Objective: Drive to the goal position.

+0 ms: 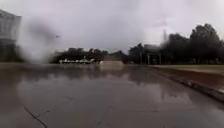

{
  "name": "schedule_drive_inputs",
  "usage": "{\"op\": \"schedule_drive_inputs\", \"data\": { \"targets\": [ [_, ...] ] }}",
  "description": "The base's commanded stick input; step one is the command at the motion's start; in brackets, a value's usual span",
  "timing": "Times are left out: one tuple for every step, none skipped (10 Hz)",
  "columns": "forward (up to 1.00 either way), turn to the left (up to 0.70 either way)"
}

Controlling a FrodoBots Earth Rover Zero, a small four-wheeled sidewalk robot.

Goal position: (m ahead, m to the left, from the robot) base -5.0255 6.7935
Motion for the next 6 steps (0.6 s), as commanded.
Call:
{"op": "schedule_drive_inputs", "data": {
  "targets": [
    [0.0, 0.7],
    [0.0, 0.7],
    [0.0, 0.7],
    [0.0, 0.7],
    [0.0, 0.7],
    [0.0, 0.7]
  ]
}}
